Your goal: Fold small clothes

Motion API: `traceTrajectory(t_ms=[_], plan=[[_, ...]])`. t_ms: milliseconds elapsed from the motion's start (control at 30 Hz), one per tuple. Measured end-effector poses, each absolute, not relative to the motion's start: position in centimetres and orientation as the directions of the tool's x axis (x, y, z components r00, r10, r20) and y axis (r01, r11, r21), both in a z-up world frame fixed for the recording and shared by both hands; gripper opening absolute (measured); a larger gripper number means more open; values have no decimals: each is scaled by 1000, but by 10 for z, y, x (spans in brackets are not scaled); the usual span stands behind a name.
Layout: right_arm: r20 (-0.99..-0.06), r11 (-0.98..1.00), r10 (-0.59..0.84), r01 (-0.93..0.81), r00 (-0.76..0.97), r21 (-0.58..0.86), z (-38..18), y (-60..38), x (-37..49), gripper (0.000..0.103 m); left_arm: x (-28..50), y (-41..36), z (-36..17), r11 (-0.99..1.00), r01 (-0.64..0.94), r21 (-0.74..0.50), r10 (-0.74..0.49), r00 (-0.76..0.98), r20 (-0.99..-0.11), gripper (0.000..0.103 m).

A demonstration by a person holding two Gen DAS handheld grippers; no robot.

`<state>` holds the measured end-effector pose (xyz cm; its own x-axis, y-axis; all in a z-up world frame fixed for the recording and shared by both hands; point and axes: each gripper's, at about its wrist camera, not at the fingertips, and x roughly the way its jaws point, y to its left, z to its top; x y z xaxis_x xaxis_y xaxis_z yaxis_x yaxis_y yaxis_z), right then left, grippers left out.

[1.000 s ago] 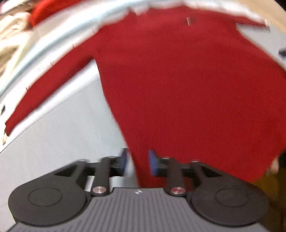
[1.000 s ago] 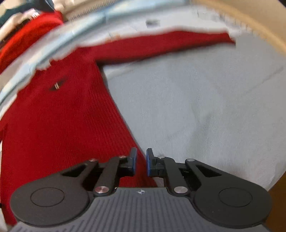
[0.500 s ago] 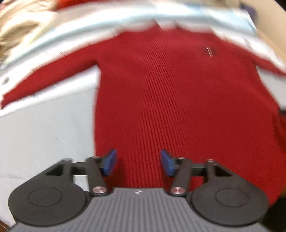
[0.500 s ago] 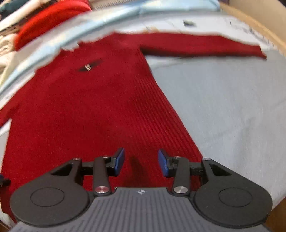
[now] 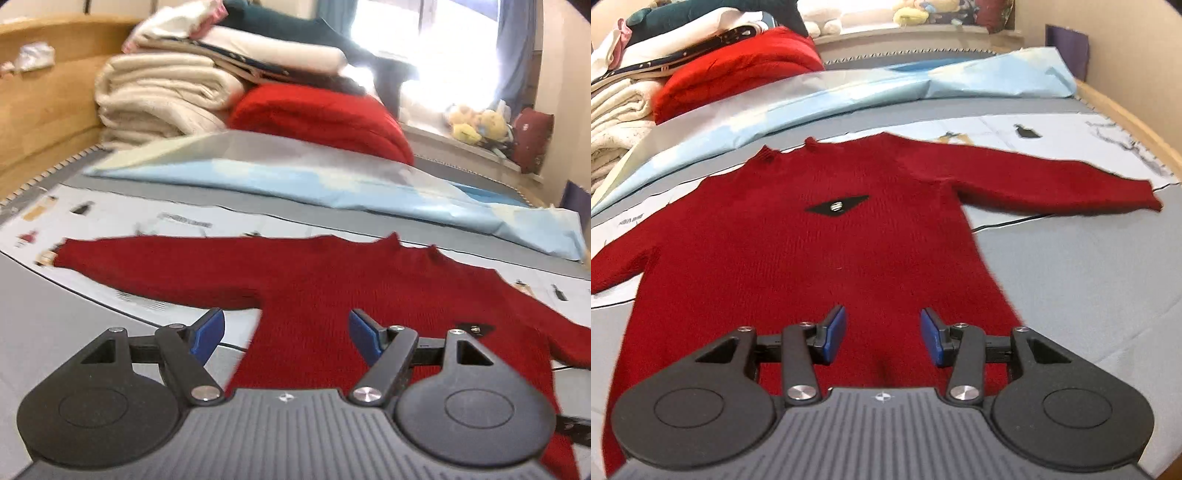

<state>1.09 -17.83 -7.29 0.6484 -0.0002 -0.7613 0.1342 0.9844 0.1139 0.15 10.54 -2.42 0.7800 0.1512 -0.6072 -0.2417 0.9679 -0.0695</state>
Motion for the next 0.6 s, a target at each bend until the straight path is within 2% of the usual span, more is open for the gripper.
traceTrajectory(t_ms=[67,167,233,300,400,600], plan=[[-766,981,48,113,641,157,-72,-168,21,47,11,101,-21,975,-217,-36,147,766,-626,80],[-748,975,96,90,657,204,-65,-156,39,47,43,104,-41,973,-225,43,193,703,-684,88],[-736,971,108,89,668,223,-62,-149,50,47,59,112,-55,966,-254,44,206,662,-721,88],[-732,964,123,93,670,248,-62,-142,64,47,72,119,-66,962,-271,31,203,636,-745,97],[-731,957,146,91,667,274,-63,-135,79,47,83,127,-76,958,-283,38,216,629,-747,102],[-730,970,153,39,666,239,-67,-122,93,47,99,135,-76,961,-274,31,205,638,-742,103]])
